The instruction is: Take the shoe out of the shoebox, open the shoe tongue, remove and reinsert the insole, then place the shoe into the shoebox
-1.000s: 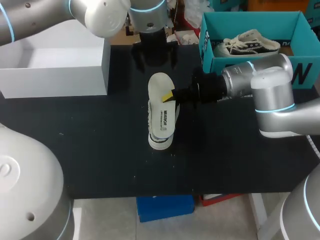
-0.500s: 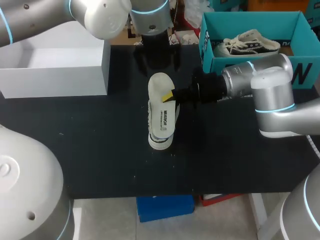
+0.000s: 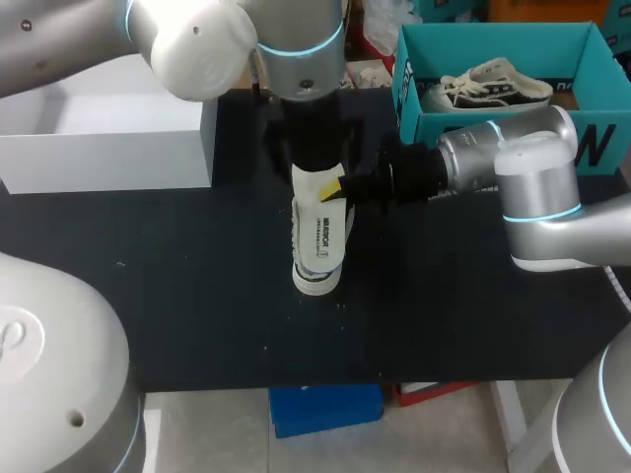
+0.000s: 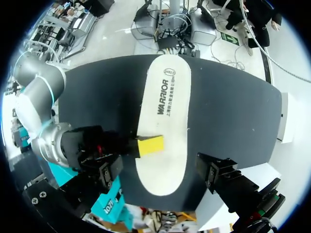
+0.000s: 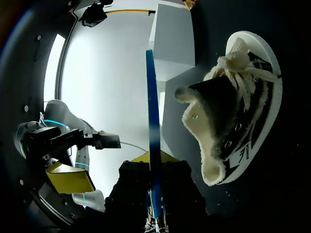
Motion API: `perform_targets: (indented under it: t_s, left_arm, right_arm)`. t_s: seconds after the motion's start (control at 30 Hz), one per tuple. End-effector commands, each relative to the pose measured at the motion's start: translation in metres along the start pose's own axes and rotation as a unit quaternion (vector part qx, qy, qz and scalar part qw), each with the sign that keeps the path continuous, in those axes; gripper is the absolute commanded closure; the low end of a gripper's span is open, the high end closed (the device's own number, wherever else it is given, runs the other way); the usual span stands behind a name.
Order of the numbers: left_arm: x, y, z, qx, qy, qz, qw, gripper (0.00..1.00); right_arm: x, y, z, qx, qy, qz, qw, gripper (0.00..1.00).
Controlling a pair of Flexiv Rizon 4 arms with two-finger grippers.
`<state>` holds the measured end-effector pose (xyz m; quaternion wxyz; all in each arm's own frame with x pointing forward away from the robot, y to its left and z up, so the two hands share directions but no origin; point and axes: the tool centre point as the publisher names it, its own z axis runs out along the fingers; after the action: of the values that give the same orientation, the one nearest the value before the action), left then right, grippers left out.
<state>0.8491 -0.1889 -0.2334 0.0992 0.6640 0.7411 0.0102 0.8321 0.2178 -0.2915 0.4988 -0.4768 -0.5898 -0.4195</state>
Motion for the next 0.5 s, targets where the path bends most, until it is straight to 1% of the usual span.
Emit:
perform_targets:
  t_s: [0.03, 0.23, 0.33, 0.5]
  left_arm:
    - [0.013, -0.022, -0.006, -0.014, -0.008, -0.004, 1.0, 0.0]
    - [0.021, -0.05, -0.006, -0.009, -0.009, -0.002, 1.0, 0.0]
    - [0.025, -0.061, -0.006, 0.001, -0.018, 0.0, 1.0, 0.0]
    - [0.028, -0.082, -0.007, 0.006, -0.023, 0.015, 1.0, 0.0]
  right_arm:
    - [0.0, 0.0, 0.001, -0.001, 0.0, 0.0, 1.0, 1.0]
    - [0.0, 0.0, 0.001, -0.001, 0.0, 0.0, 1.0, 1.0]
    - [0.0, 0.0, 0.001, -0.001, 0.0, 0.0, 1.0, 1.0]
    - [0.0, 0.0, 0.001, -0.001, 0.0, 0.0, 1.0, 1.0]
